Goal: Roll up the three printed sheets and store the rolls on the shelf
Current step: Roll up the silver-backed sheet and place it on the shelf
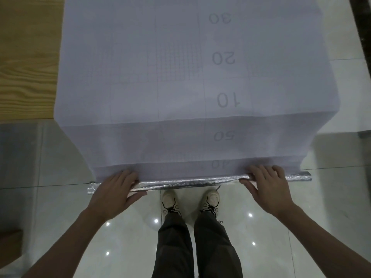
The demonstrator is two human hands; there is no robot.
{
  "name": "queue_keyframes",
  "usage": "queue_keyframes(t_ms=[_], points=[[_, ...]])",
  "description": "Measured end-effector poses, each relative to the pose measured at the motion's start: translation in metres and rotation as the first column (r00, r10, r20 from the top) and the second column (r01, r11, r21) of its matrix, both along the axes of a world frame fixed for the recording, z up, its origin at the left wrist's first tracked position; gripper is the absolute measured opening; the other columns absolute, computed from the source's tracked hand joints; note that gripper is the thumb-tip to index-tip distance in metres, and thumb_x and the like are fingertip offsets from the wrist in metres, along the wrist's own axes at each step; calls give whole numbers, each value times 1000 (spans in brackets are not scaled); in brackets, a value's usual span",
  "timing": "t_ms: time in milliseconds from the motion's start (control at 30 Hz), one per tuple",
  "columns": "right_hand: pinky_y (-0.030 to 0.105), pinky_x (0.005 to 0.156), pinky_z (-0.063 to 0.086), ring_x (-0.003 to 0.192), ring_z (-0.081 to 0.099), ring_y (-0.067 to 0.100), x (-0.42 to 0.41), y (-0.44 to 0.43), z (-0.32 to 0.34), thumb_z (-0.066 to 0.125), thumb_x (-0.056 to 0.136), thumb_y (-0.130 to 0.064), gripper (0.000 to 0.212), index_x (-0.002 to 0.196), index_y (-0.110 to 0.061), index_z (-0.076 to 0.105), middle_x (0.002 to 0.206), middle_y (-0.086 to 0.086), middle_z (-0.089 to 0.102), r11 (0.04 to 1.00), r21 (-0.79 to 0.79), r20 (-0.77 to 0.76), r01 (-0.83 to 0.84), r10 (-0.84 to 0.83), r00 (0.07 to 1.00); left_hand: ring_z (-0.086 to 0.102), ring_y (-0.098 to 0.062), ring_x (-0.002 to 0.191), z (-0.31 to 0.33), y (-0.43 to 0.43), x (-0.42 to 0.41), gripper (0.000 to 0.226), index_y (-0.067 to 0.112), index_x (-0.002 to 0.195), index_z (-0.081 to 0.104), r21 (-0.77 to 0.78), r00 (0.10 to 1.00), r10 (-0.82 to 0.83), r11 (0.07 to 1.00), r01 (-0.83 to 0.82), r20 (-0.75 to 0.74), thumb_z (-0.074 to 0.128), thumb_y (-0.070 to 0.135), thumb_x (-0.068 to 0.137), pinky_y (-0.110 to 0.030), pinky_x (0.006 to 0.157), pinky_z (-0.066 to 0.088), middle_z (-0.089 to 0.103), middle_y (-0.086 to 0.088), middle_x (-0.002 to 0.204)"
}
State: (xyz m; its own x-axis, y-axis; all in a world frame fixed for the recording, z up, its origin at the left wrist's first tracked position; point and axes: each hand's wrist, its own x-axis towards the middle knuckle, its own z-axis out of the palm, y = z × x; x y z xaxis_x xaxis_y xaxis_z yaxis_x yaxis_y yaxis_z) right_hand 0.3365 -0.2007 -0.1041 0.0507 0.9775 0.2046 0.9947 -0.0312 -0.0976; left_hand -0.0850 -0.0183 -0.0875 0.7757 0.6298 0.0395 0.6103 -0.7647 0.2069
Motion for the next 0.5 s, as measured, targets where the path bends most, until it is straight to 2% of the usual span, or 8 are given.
queue_keyframes(t_ms=[100,200,300,367,500], points=[[37,82,41,77,61,22,4,0,3,52,94,-63,52,96,-13,65,85,-1,64,996,-58,-84,-61,56,995,57,-27,74,-3,3,-5,51,12,87,60,56,1000,-31,998,31,-5,40,57,98,-33,69,37,60,-7,86],[36,79,43,78,62,24,6,1,-2,55,96,-58,50,94,-10,66,87,1,65,991,-36,-87,-125,122,989,59,-32,75,-3,0,-5,46,12,86,63,157,999,40,987,-36,-23,46,53,99,-38,73,39,62,-7,86],[38,75,44,81,62,27,5,0,-1,57,96,-53,45,93,-9,67,92,5,66,993,6,-53,-121,121,991,58,-33,75,-5,-4,-2,44,11,87,64,213,993,117,971,-110,-18,48,49,99,-40,73,40,63,-8,89],[39,76,45,82,62,28,5,0,1,59,96,-52,43,93,-10,68,93,6,67,996,38,-12,-78,78,997,57,-32,73,-5,-4,-1,45,10,87,63,184,997,82,980,-81,1,45,49,100,-38,71,39,60,-8,85],[40,77,45,79,61,27,3,3,8,55,99,-52,44,99,-10,71,90,2,68,997,62,11,-38,38,999,51,-24,75,5,4,0,44,13,92,56,10,999,11,1000,-12,45,48,56,94,-33,73,36,53,-1,82]])
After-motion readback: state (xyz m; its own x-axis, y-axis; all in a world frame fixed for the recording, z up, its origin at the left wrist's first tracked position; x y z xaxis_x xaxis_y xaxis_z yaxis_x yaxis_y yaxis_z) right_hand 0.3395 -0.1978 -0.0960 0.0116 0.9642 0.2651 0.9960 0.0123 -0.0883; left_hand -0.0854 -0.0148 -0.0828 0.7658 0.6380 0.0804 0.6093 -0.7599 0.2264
